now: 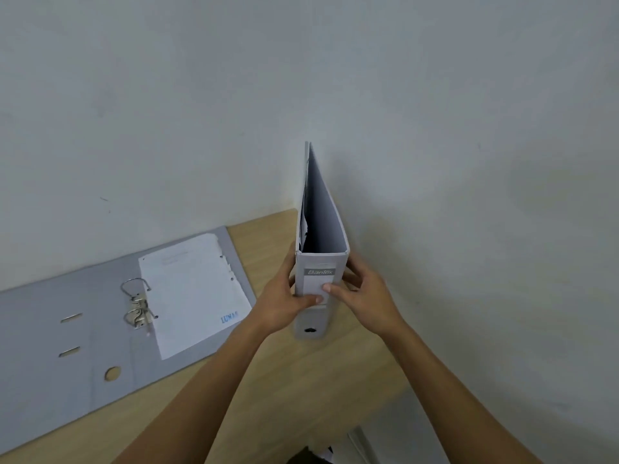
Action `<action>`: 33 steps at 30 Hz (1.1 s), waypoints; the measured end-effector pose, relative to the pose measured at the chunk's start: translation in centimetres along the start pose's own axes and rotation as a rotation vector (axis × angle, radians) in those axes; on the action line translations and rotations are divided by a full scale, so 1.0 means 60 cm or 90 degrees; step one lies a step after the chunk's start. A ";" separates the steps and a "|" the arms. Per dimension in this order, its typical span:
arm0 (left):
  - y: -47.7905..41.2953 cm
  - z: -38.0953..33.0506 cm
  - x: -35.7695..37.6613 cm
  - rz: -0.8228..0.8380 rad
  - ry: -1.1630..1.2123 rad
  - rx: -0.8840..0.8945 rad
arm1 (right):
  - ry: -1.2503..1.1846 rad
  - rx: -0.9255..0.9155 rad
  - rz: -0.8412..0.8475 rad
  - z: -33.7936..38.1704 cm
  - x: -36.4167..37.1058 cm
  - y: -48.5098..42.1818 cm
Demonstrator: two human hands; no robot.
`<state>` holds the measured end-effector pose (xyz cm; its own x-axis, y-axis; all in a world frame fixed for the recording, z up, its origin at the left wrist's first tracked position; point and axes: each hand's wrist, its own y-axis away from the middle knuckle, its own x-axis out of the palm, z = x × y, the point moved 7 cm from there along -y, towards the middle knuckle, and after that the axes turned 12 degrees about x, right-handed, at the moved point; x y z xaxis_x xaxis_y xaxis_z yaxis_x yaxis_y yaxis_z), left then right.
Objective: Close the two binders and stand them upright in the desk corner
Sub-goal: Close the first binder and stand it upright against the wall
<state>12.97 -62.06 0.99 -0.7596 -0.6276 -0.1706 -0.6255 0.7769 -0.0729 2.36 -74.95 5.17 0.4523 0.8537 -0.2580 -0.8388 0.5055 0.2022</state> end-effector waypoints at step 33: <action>-0.248 0.027 0.040 -0.054 -0.084 -0.067 | -0.133 0.118 -0.148 -0.044 -0.069 -0.167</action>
<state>20.73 -75.03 0.07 -0.6775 -0.6734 -0.2959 -0.7071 0.7071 0.0099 8.08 -83.88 1.72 0.6932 0.7103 -0.1223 -0.6451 0.6872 0.3341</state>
